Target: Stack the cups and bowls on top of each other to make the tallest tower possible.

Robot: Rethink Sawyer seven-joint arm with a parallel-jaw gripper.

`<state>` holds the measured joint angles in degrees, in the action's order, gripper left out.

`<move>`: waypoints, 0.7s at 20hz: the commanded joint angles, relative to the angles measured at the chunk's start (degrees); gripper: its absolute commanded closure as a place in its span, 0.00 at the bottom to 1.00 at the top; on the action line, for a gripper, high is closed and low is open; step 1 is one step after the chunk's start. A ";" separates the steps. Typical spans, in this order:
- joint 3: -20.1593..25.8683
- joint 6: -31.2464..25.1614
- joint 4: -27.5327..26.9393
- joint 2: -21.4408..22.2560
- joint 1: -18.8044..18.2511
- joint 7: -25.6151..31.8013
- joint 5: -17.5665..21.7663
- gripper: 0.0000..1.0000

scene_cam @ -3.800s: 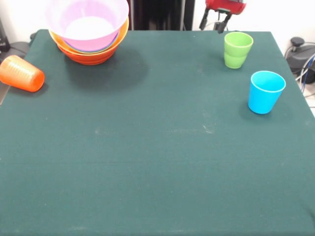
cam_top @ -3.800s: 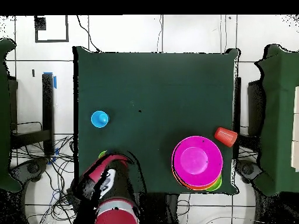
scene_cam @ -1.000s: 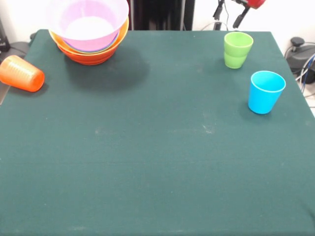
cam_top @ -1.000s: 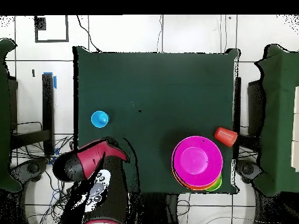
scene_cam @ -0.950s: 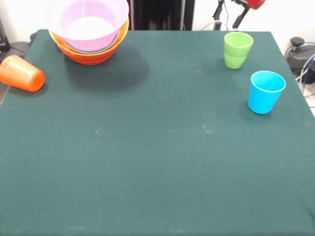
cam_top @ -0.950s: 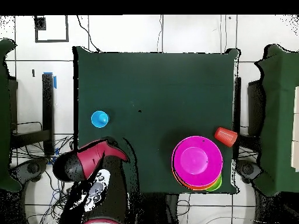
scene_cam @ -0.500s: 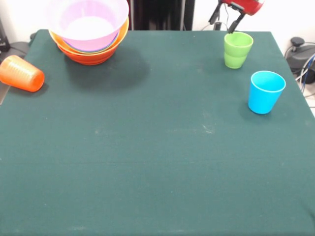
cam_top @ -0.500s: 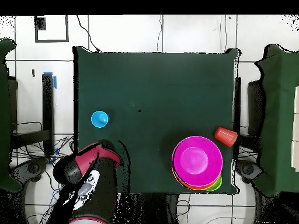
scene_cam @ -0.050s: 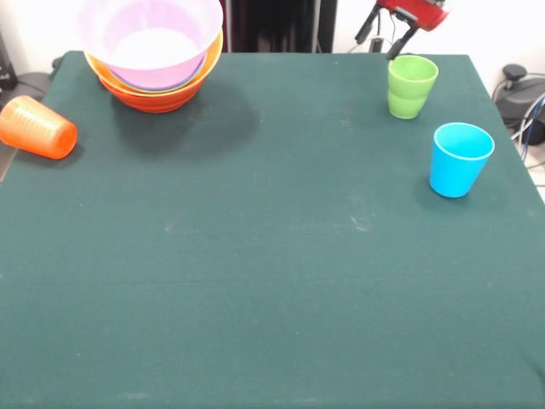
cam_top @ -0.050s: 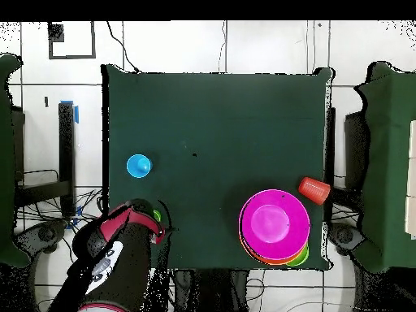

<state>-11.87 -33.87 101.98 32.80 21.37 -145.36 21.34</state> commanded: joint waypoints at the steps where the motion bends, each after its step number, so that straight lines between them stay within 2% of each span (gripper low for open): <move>1: 2.11 5.32 -4.48 -2.38 -0.91 -6.02 -0.96 0.00; 7: 2.18 5.48 -4.75 -2.69 -0.85 -5.58 -1.42 0.00; 14: 10.29 7.38 -2.51 -1.51 -6.59 -0.78 -5.45 0.00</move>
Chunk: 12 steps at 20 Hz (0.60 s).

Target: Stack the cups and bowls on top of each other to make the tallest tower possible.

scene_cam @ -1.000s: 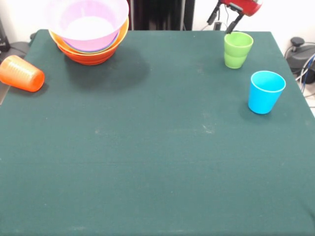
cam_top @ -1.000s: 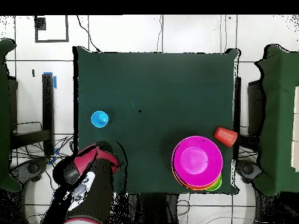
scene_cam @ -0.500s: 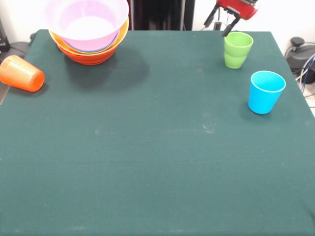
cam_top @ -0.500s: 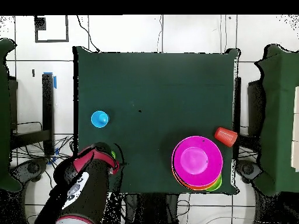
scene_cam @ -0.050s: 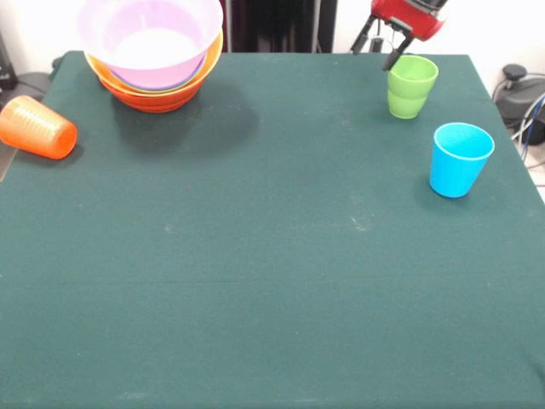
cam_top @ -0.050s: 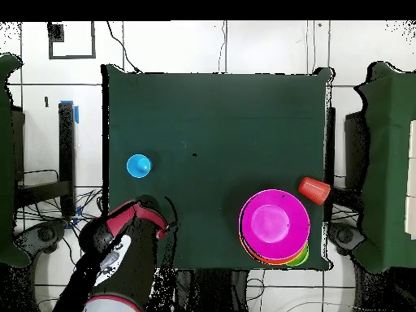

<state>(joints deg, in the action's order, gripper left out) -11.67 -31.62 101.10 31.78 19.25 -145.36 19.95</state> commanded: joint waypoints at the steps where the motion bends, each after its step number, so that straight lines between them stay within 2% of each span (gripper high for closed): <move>1: 10.88 5.22 -1.40 -0.31 -5.09 -0.40 -4.44 0.00; 12: 16.47 6.05 0.19 1.16 -8.81 0.54 -6.11 0.00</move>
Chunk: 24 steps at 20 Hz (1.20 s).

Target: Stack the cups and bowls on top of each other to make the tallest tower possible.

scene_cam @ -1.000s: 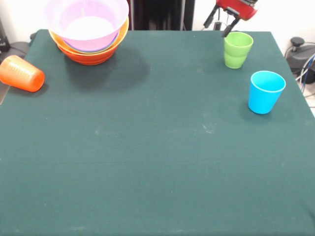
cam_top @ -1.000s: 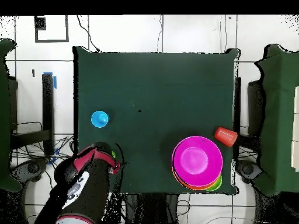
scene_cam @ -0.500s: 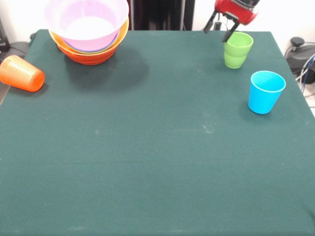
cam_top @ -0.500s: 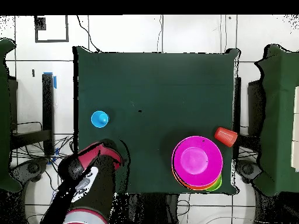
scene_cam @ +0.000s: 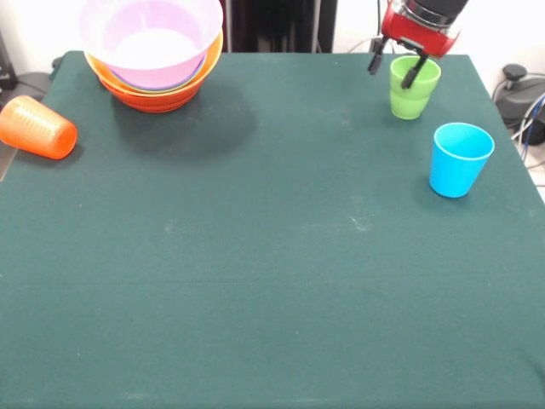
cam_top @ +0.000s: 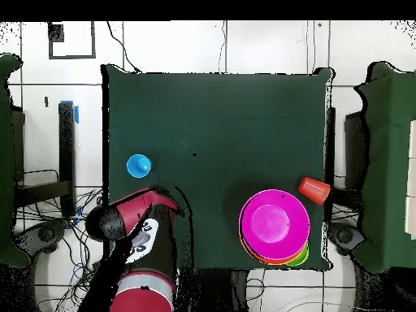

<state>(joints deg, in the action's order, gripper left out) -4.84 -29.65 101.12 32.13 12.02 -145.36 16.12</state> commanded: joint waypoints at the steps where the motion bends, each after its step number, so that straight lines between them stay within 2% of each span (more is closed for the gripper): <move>1: 9.61 3.96 0.22 0.91 -1.59 0.45 -2.12 0.00; 6: 9.94 2.75 -0.08 1.23 -1.89 0.32 -1.80 0.00; 17: 14.61 0.09 4.59 6.93 -7.64 4.03 -1.78 0.00; 24: 16.42 -1.60 4.50 7.57 -9.77 4.55 -0.74 0.00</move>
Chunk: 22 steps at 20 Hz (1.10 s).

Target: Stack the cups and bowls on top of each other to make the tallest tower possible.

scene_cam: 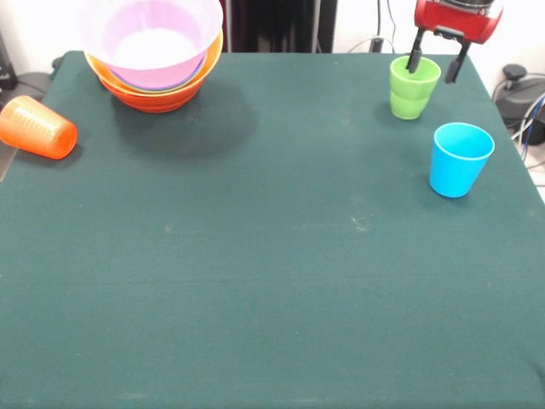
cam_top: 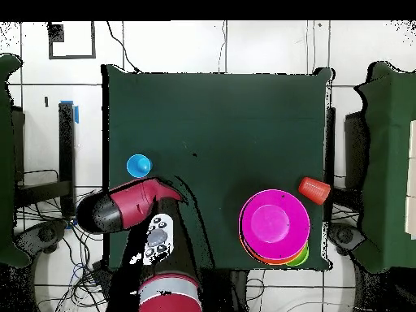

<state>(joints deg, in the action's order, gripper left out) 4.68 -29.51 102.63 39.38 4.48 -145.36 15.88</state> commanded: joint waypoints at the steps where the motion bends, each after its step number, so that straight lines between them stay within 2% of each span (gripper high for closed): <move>1: 7.11 -1.09 3.50 0.24 -2.62 4.58 -0.10 0.00; 5: 7.16 -0.36 5.43 0.13 -3.75 5.26 1.64 0.00; 8: 7.11 -2.11 9.04 3.46 -3.74 5.17 1.39 0.00; 11: 7.66 -1.33 13.90 7.31 -4.71 5.21 1.18 0.00; 14: 8.27 -0.64 16.48 9.36 -5.38 5.12 1.42 0.00; 19: 8.67 -1.25 17.56 10.85 -5.54 4.99 1.46 0.00; 22: 8.41 -1.50 16.50 10.06 -5.10 4.53 1.83 0.00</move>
<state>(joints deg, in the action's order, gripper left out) 8.35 -29.51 115.87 49.44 0.11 -145.36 15.91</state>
